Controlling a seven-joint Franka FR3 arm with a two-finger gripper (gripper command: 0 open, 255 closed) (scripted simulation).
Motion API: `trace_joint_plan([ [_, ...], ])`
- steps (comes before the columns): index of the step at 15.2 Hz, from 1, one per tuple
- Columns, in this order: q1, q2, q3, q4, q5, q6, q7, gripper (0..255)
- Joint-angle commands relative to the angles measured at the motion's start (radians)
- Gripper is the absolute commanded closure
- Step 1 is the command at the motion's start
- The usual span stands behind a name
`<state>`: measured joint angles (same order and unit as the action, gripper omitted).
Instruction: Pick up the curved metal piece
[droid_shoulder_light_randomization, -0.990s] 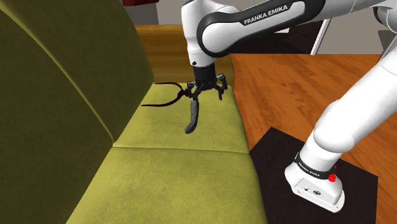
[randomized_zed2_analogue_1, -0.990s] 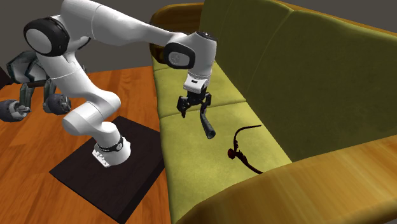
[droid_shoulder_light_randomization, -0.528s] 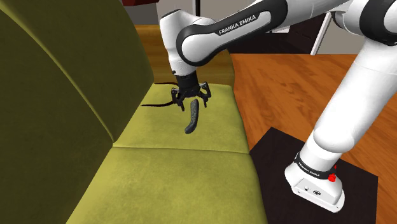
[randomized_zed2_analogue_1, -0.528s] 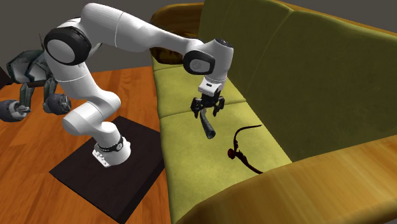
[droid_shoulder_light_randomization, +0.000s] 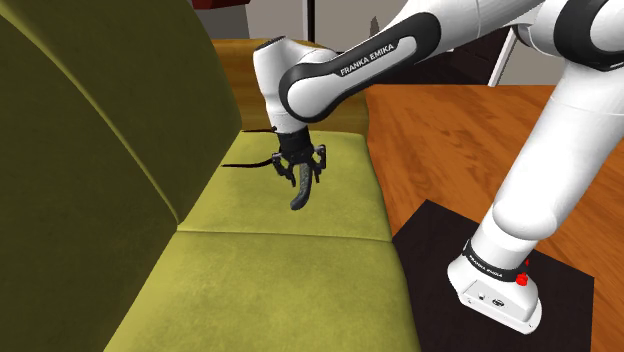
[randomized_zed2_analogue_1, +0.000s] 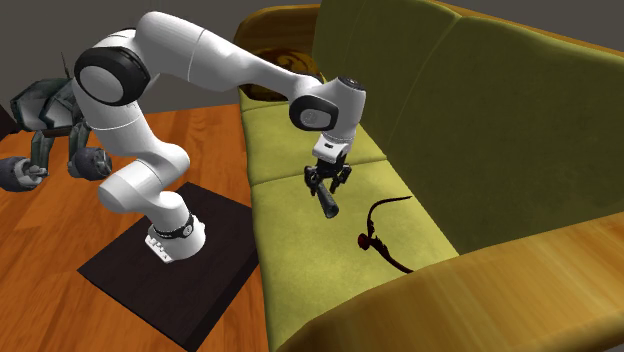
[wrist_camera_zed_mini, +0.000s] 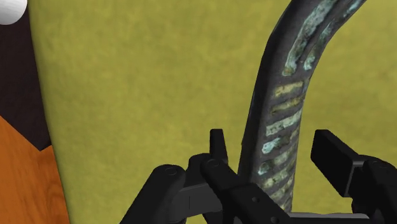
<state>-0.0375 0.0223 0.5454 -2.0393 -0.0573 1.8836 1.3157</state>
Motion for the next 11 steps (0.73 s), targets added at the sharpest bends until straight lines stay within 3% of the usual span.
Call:
trace_joint_plan([
  [1, 0.000, 0.001, 0.000, -0.002, -0.001, 0.003, 0.001, 255],
  [11, -0.001, -0.010, -0.001, 0.017, 0.005, -0.024, -0.005, 255],
])
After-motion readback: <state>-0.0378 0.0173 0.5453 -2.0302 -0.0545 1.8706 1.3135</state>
